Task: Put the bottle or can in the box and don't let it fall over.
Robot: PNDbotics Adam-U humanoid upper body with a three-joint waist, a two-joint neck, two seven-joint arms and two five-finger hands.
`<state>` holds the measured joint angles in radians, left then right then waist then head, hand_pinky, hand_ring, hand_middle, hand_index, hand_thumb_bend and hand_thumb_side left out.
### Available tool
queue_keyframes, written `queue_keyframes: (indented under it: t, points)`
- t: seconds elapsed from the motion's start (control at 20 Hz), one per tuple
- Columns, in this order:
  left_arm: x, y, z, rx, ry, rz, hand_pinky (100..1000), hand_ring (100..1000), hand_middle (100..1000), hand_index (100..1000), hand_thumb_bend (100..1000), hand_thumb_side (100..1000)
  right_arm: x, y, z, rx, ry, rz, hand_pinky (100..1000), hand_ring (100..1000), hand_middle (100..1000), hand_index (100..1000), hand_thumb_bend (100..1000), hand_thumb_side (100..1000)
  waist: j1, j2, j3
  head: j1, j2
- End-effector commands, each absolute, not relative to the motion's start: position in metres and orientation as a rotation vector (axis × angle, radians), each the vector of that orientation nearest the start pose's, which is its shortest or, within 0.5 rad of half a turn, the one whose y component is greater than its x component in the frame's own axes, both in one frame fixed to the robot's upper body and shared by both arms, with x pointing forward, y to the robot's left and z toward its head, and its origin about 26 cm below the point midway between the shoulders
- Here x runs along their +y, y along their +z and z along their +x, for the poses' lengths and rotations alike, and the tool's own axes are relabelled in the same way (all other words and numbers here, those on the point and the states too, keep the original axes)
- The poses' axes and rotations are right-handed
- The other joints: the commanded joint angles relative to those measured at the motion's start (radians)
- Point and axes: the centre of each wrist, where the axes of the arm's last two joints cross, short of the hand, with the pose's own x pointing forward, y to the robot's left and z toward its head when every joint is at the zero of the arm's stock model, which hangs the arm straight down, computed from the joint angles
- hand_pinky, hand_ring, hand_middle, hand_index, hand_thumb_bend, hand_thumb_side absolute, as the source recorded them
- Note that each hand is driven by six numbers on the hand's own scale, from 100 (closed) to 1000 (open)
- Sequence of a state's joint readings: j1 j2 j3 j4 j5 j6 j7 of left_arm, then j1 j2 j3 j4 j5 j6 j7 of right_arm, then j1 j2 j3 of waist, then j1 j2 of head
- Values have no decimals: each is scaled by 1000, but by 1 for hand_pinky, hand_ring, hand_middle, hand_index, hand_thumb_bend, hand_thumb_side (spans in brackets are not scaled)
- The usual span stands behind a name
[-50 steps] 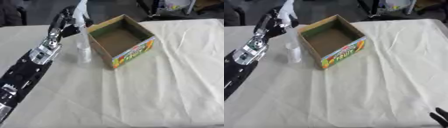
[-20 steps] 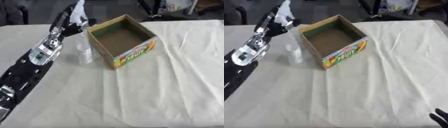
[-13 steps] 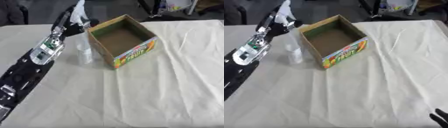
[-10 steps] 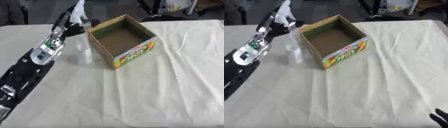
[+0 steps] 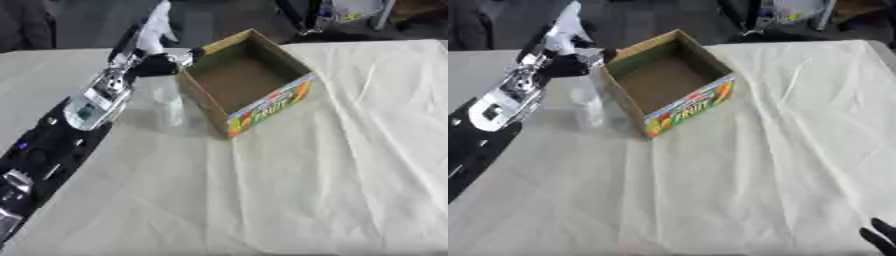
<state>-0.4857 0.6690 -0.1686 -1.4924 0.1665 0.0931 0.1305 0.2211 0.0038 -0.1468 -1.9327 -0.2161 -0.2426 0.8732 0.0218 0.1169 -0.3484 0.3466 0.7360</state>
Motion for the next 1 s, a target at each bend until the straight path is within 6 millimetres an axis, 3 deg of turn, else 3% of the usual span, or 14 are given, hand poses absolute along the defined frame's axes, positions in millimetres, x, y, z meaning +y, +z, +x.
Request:
queue_keyframes:
  t: [0.05,0.1,0.2,0.3,0.65,1.0]
  points:
    - [328,187,376,-1854,-450,428,775,635,212,609,370,133,-292,38,213,-1963,594,489,761,1000,1000,1000,100,470,-2,-7,-1,3,-5]
    - [326,187,376,-1858,-450,429,760,590,161,566,269,104,-292,38,213,-1963,594,490,761,1000,1000,1000,100,470,-2,-7,-1,4,-6]
    - [323,189,376,-1863,-447,433,740,530,100,514,176,100,-292,38,213,-1962,593,490,761,1000,1000,1000,100,470,-2,-7,-2,5,-6]
    - [320,190,376,-1869,-436,438,721,484,100,471,122,100,-292,38,213,-1962,593,491,760,1000,1000,1000,100,470,-2,-8,-2,7,-6]
    - [307,212,374,-1942,-436,407,708,455,100,450,103,100,-292,38,213,-1958,595,495,761,1000,1000,1000,100,470,-1,-10,-5,12,-5]
    - [297,277,361,-2109,-499,389,700,452,100,450,100,100,-291,37,214,-1948,604,505,761,1000,1000,1000,100,470,3,-14,-19,11,-2]
